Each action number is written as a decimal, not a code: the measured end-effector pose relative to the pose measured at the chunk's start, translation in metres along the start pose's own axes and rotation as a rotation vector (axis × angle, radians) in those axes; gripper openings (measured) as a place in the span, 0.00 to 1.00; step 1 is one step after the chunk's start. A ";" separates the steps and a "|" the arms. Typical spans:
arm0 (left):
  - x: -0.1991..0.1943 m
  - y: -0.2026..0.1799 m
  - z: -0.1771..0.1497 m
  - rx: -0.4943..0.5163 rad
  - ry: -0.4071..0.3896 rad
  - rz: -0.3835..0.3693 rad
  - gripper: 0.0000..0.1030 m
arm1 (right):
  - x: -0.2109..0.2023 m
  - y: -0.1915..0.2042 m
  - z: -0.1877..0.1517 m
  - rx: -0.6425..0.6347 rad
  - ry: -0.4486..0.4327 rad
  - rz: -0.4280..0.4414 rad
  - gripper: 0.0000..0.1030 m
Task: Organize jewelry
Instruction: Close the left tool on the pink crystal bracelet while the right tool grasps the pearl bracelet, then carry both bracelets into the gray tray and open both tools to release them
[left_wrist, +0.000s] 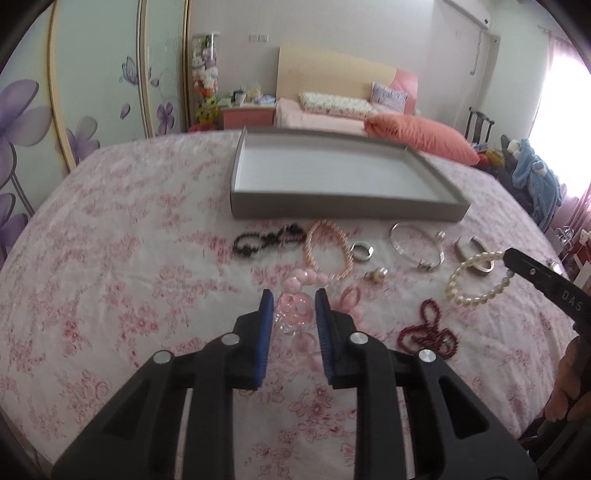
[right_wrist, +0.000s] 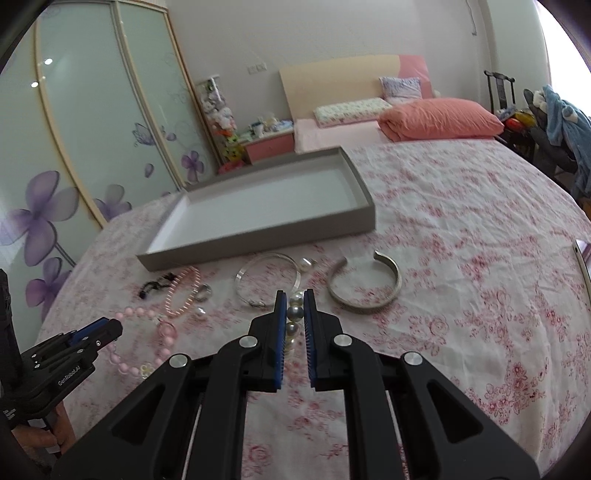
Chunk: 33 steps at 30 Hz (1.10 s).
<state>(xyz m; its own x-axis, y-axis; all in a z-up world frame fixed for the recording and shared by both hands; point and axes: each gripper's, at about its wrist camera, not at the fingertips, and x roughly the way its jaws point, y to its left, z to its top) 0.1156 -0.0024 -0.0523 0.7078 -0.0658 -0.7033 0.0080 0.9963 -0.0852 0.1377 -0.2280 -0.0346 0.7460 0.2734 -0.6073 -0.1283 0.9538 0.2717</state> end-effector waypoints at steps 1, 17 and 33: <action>-0.005 -0.001 0.002 0.001 -0.019 -0.005 0.23 | -0.003 0.003 0.002 -0.004 -0.011 0.010 0.10; -0.046 -0.014 0.015 0.024 -0.164 -0.040 0.23 | -0.020 0.021 0.014 -0.042 -0.085 0.073 0.10; -0.054 -0.026 0.051 0.065 -0.243 -0.009 0.23 | -0.026 0.040 0.048 -0.106 -0.193 0.079 0.10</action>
<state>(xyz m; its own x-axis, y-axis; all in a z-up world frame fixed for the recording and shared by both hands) 0.1135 -0.0220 0.0242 0.8564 -0.0676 -0.5118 0.0550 0.9977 -0.0396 0.1442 -0.2030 0.0282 0.8409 0.3286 -0.4300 -0.2517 0.9408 0.2268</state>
